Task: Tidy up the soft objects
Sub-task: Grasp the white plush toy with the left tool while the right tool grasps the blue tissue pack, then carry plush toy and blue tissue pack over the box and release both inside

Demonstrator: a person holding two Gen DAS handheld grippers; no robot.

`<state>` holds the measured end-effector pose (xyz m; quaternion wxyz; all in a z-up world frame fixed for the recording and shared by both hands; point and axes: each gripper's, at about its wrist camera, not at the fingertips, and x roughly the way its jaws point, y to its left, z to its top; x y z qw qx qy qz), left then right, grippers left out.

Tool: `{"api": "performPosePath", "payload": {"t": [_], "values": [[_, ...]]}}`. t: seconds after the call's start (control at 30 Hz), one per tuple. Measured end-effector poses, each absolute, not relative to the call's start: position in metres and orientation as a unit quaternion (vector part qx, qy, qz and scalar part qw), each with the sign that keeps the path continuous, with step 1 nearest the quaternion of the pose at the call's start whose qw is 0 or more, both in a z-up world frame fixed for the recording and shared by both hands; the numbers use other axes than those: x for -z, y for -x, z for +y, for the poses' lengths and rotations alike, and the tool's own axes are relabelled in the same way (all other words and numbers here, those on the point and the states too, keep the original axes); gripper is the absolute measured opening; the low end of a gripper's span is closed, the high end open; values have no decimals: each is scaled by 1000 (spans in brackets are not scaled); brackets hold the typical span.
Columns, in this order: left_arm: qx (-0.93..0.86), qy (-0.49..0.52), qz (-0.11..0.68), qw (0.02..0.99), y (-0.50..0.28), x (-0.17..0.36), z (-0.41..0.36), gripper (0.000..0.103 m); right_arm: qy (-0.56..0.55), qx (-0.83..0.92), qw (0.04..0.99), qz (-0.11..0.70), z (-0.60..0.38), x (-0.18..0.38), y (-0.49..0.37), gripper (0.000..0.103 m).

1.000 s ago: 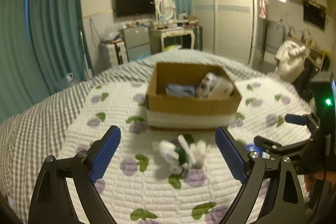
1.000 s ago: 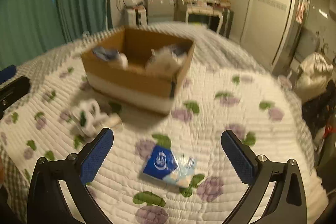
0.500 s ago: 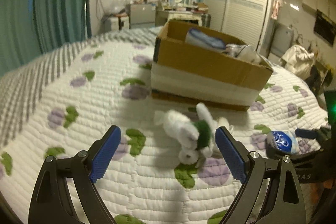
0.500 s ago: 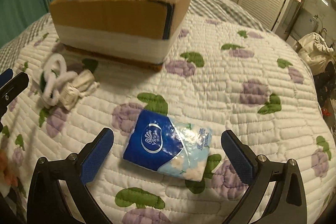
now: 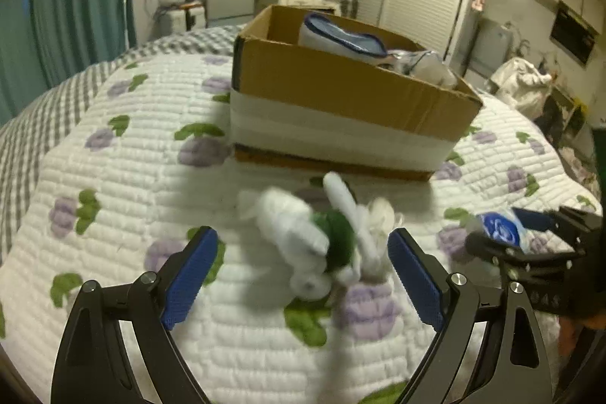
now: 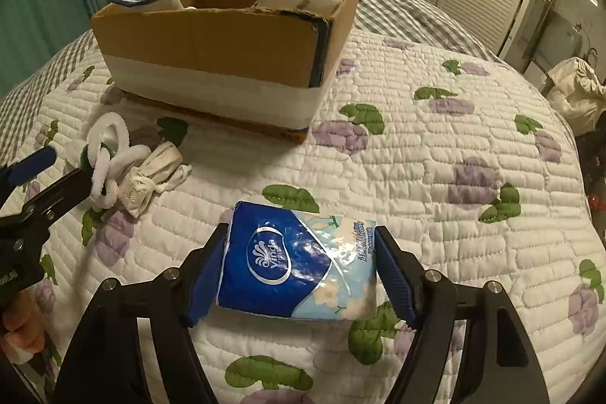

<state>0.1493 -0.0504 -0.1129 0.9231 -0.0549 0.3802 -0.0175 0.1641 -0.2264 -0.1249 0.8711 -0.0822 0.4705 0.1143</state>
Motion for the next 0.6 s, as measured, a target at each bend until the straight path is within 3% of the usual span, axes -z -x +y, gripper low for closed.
{"api": "performPosePath", "payload": {"t": [0.13,0.2,0.37,0.6], "values": [[20,67,388,919,-160,120,-49,88,82,-118,872,468,-226,124,-163,73],[30,62,397,915,-162,124,-52,67,83,-119,872,467,-226,125,-162,73],[55,67,404,911,-157,129,-53,43,83,-120,874,463,-227,124,-161,74],[53,61,392,916,-140,113,-50,40,97,-122,891,426,-227,115,-148,73]]}}
